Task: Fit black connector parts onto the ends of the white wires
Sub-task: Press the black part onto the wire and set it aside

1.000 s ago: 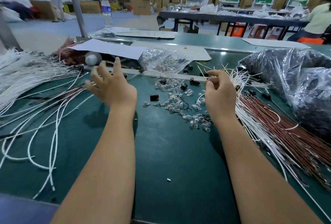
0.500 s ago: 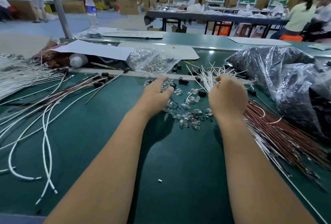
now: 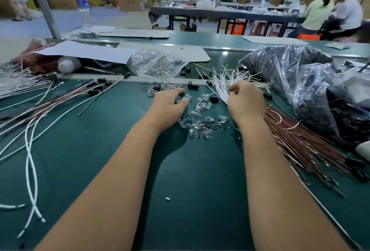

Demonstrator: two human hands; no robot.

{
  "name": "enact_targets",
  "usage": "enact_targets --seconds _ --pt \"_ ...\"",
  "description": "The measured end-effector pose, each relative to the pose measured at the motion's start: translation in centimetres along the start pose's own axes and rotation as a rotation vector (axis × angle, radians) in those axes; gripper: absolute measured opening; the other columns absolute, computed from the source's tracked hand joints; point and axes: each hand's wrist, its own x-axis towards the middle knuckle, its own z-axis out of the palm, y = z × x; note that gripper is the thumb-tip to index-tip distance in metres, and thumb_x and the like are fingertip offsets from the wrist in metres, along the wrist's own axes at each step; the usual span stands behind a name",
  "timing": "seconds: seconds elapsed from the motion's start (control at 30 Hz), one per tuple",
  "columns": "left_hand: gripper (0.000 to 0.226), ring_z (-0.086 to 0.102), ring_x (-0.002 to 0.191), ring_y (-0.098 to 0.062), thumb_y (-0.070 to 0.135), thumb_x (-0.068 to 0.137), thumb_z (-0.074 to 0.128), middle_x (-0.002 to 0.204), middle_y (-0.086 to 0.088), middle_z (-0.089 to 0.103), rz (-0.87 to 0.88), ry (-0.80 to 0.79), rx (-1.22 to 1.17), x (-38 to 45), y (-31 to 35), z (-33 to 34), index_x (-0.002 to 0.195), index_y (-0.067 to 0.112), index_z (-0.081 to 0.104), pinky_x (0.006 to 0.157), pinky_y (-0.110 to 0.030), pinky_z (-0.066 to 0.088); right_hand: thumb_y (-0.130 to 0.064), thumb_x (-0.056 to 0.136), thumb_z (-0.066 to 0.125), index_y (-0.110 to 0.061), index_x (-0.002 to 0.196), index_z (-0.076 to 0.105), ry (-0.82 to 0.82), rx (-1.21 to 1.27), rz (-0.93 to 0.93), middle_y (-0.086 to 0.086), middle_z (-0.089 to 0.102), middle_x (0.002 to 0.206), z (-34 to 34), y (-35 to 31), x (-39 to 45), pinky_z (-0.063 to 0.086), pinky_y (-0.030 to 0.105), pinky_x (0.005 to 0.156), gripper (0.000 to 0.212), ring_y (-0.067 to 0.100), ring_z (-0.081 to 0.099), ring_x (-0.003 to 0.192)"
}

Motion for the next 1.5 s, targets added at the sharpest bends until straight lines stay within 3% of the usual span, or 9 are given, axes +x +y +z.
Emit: enact_targets --seconds 0.13,0.23,0.4,0.5,0.7,0.97,1.2,1.33,1.5 --pt "0.042 0.037 0.133 -0.027 0.03 0.098 0.049 0.138 -0.009 0.051 0.021 0.0 0.059 0.3 -0.4 0.2 0.138 0.015 0.049 0.112 -0.046 0.03 -0.003 0.09 0.053 -0.006 0.087 0.06 -0.138 -0.226 -0.032 0.011 0.06 0.097 1.3 -0.6 -0.5 0.034 0.028 0.06 0.008 0.023 0.047 0.078" --pt "0.042 0.034 0.135 -0.025 0.031 0.098 0.049 0.138 -0.007 0.051 0.03 0.004 0.107 0.5 -0.9 0.3 0.137 0.015 0.051 0.112 -0.045 0.029 -0.003 0.086 0.055 -0.012 0.062 0.039 -0.179 -0.264 -0.011 0.014 0.053 0.102 1.5 -0.7 -0.5 0.033 0.03 0.062 0.03 0.026 0.044 0.077" --pt "0.04 0.031 0.136 -0.022 0.033 0.097 0.048 0.139 -0.002 0.051 0.055 0.002 0.192 0.8 -1.3 0.5 0.135 0.018 0.052 0.113 -0.046 0.026 -0.006 0.085 0.058 -0.008 0.077 0.044 -0.096 -0.237 0.085 0.018 0.045 0.123 1.5 -0.9 -0.8 0.03 0.024 0.053 0.017 0.02 0.042 0.066" --pt "0.037 0.031 0.135 -0.022 0.032 0.097 0.047 0.14 -0.001 0.05 0.062 -0.001 0.246 0.8 -1.3 0.5 0.131 0.018 0.055 0.113 -0.044 0.026 -0.01 0.083 0.059 -0.011 0.085 0.052 -0.131 -0.327 0.095 0.014 0.055 0.113 1.5 -0.9 -0.8 0.036 0.032 0.065 0.007 0.029 0.05 0.089" --pt "0.039 0.027 0.136 -0.022 0.032 0.098 0.042 0.146 0.002 0.044 0.043 -0.007 0.374 0.7 -0.7 0.7 0.134 0.022 0.053 0.109 -0.04 0.027 0.001 0.08 0.058 -0.015 0.063 0.037 -0.104 -0.349 0.09 0.003 0.05 0.069 1.6 -0.6 -0.5 0.026 0.023 0.047 0.031 0.02 0.044 0.058" --pt "0.041 0.027 0.138 -0.021 0.036 0.099 0.04 0.146 0.003 0.045 0.037 -0.022 0.362 0.5 -0.6 0.7 0.137 0.024 0.049 0.111 -0.041 0.027 0.002 0.085 0.052 -0.01 0.081 0.046 -0.119 -0.305 0.132 0.017 0.051 0.116 1.0 -1.3 -0.9 0.034 0.033 0.06 0.014 0.027 0.041 0.082" --pt "0.049 0.03 0.14 -0.023 0.001 0.089 0.047 0.145 -0.001 0.047 0.348 0.492 0.301 0.0 0.2 0.1 0.134 0.018 0.052 0.117 -0.038 0.017 0.008 0.089 0.047 -0.004 0.105 0.061 0.063 -0.005 -0.283 0.009 0.054 0.105 1.8 -2.3 -1.1 0.039 0.019 0.064 0.024 0.014 0.049 0.079" --pt "0.048 0.027 0.14 -0.021 0.005 0.094 0.04 0.146 0.004 0.045 0.384 0.444 0.26 -0.1 0.6 0.1 0.137 0.024 0.049 0.116 -0.038 0.018 0.004 0.093 0.049 -0.003 0.1 0.063 0.106 0.188 -0.502 0.006 0.062 0.093 1.8 -3.0 -2.0 0.035 0.012 0.057 0.017 0.014 0.053 0.071" --pt "0.029 0.051 0.108 -0.023 0.016 0.1 0.04 0.103 0.002 0.068 0.39 0.411 0.182 0.0 0.3 -0.1 0.119 0.018 0.062 0.094 -0.032 0.029 0.004 0.093 0.048 -0.001 0.097 0.062 0.336 0.215 -0.449 0.005 0.06 0.084 1.6 -2.9 -1.6 0.04 0.021 0.056 0.015 0.013 0.05 0.067"
